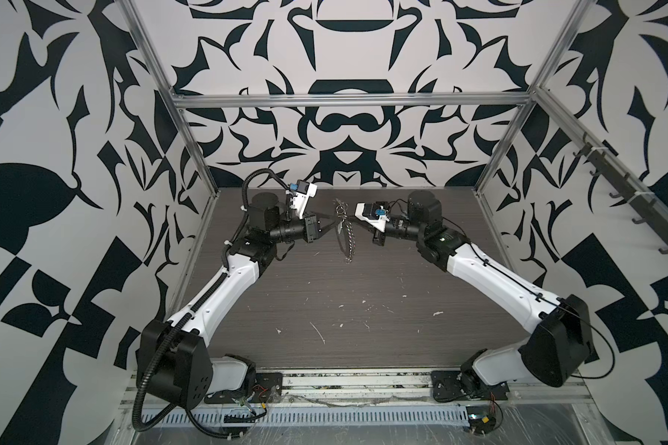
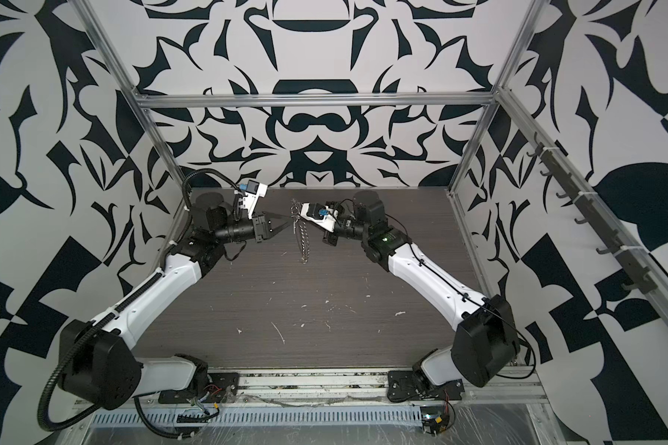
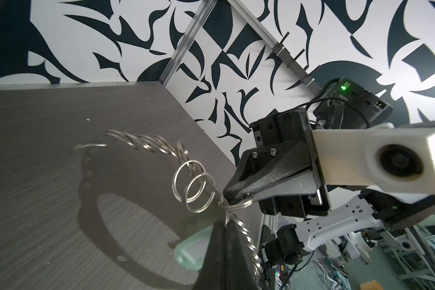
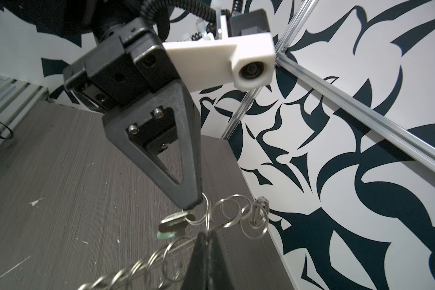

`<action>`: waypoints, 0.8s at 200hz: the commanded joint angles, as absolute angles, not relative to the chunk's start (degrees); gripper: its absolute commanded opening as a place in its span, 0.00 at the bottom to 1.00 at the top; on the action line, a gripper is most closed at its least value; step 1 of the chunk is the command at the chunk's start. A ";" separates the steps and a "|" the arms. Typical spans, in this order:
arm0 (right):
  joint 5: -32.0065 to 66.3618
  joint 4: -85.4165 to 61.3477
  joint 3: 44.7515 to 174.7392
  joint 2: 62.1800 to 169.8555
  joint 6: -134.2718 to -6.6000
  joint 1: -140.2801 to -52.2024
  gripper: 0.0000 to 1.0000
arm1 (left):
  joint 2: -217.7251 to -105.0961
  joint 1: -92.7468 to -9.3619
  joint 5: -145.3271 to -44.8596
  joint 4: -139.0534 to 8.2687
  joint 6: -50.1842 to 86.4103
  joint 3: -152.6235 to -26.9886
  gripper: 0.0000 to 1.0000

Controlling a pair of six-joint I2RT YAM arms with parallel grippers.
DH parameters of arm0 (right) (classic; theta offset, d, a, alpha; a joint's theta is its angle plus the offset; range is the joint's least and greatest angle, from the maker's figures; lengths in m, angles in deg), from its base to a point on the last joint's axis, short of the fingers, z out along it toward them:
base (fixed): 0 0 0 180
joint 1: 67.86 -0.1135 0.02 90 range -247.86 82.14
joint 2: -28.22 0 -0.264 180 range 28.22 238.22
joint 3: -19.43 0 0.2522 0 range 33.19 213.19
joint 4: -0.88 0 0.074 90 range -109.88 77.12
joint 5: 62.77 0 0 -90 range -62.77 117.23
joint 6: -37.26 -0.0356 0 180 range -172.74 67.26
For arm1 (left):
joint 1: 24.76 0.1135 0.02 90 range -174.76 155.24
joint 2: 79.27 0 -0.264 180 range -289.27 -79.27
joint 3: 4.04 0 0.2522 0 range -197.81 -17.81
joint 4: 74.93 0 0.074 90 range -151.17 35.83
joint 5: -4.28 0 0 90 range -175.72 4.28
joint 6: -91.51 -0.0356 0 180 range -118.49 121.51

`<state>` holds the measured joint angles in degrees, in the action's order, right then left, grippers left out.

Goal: Remove the keys from the keyring

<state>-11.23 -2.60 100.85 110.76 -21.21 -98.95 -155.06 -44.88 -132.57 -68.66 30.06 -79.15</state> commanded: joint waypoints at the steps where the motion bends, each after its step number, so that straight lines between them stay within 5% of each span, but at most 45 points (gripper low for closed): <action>1: -14.88 6.18 99.72 108.11 -27.13 -98.54 0.00 | -152.73 -44.01 -126.72 -60.97 25.15 -81.99 0.00; 125: -16.05 6.85 97.00 108.48 -31.10 -98.70 0.00 | -152.74 -44.25 -126.98 -41.61 6.80 -92.97 0.00; 160: -16.03 6.42 96.82 108.03 -29.94 -99.27 0.17 | -152.74 -44.33 -127.73 -39.61 3.62 -93.16 0.00</action>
<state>-15.51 6.40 96.44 110.58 -30.04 -99.19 -154.01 -45.39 -128.33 -42.69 8.38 -91.02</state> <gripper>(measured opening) 0.106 0.039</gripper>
